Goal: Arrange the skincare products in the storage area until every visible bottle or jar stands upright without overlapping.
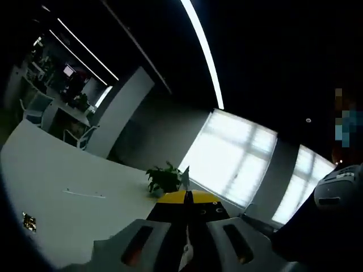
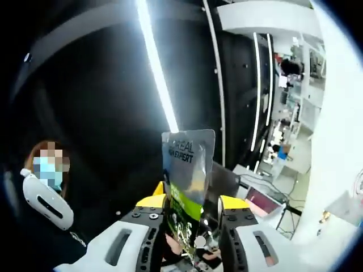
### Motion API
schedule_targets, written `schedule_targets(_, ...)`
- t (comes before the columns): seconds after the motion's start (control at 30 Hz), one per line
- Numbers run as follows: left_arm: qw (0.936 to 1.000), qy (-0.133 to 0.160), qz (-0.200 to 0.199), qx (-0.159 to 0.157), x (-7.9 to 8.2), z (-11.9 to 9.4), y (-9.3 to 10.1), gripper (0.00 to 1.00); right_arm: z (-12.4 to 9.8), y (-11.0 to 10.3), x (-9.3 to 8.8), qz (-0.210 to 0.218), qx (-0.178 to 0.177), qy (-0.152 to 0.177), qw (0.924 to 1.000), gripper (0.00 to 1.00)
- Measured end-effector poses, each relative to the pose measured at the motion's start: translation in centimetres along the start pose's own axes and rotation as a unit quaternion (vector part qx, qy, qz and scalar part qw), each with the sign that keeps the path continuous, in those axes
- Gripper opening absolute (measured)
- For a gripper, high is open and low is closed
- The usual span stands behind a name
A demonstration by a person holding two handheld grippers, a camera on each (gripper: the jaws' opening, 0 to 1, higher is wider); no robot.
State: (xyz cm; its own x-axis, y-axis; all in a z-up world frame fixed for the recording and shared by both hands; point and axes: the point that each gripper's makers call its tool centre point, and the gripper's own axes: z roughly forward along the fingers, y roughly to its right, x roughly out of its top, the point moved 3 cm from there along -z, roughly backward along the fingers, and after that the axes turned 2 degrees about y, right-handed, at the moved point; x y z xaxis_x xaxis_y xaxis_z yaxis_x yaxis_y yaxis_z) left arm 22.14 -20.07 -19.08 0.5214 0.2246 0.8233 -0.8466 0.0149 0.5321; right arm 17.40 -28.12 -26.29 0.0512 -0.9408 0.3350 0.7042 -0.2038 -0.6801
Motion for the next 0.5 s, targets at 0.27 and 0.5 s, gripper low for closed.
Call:
schedule_targets(0.27,0.9997,0.018,-0.006,0.013,0.2,-0.4,-1.2,0.01,-0.1,-0.8,1.1,-0.040,-0.013,-0.021,0.9989,0.02)
schedule_targets(0.5,0.9994,-0.004,0.020,0.028,-1.1,-1.3,-2.7,0.01,0.0,-1.4,1.3,-0.066,-0.039,-0.080,0.9938,0.00)
